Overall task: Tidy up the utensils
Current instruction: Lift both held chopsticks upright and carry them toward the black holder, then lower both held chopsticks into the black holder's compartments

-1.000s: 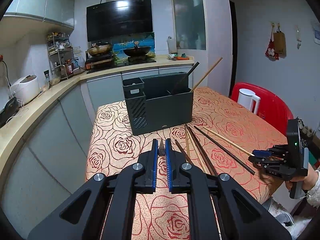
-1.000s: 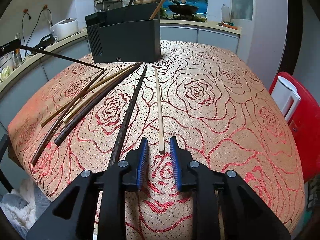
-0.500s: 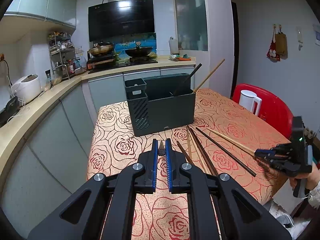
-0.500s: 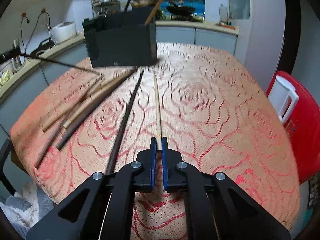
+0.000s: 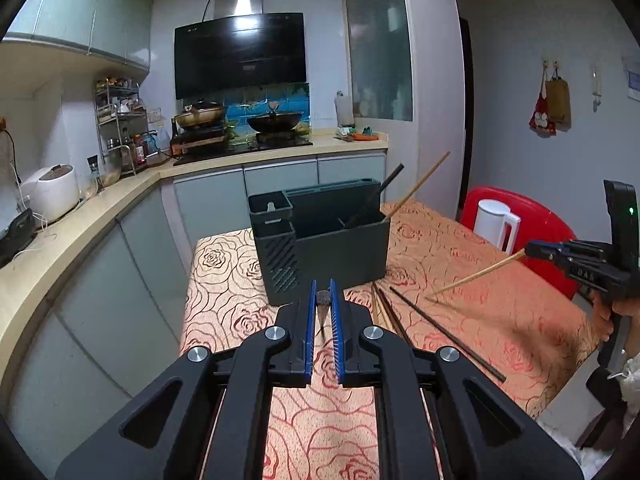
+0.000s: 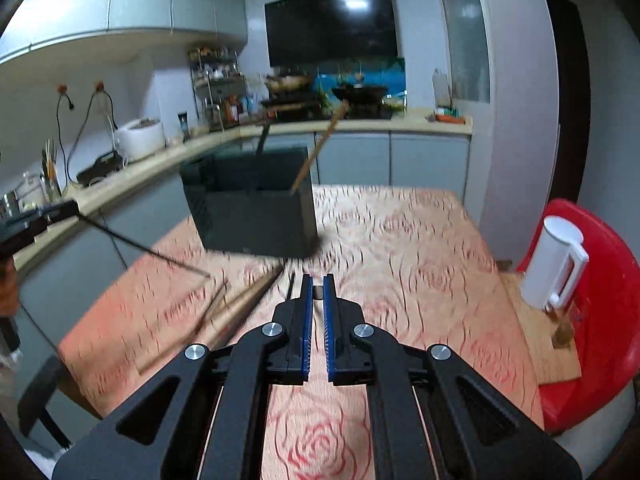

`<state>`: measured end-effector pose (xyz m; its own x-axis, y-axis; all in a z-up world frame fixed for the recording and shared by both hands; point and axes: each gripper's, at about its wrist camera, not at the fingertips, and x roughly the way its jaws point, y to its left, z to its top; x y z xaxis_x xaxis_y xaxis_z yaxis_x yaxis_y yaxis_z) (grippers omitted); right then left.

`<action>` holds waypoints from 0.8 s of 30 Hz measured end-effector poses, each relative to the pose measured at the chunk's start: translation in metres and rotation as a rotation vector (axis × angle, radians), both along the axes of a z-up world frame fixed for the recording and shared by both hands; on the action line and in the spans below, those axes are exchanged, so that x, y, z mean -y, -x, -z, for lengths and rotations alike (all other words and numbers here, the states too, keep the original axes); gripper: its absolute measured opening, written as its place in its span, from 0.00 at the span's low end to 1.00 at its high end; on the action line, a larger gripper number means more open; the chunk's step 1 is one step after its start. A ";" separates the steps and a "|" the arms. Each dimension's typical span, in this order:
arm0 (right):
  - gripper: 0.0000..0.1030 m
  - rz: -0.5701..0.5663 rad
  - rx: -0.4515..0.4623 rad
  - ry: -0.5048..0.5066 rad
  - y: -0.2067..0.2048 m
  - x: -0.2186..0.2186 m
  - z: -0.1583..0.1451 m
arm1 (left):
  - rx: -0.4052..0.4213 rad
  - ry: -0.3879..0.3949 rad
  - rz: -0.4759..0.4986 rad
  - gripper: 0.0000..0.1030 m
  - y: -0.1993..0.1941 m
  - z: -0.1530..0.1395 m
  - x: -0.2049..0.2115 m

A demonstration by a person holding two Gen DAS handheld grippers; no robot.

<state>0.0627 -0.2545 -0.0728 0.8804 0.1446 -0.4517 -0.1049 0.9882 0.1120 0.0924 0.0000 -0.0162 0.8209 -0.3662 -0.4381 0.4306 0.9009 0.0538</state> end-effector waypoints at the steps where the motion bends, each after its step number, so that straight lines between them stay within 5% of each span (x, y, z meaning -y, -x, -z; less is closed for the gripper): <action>1: 0.06 -0.002 0.008 -0.002 -0.004 0.000 -0.005 | 0.002 0.008 0.003 0.07 -0.002 -0.002 0.000; 12: 0.06 -0.047 0.045 -0.018 -0.041 -0.012 -0.048 | -0.010 0.026 0.019 0.07 -0.023 -0.016 0.000; 24: 0.06 -0.067 0.056 -0.035 -0.086 -0.016 -0.121 | -0.053 0.028 0.049 0.07 -0.068 -0.068 0.004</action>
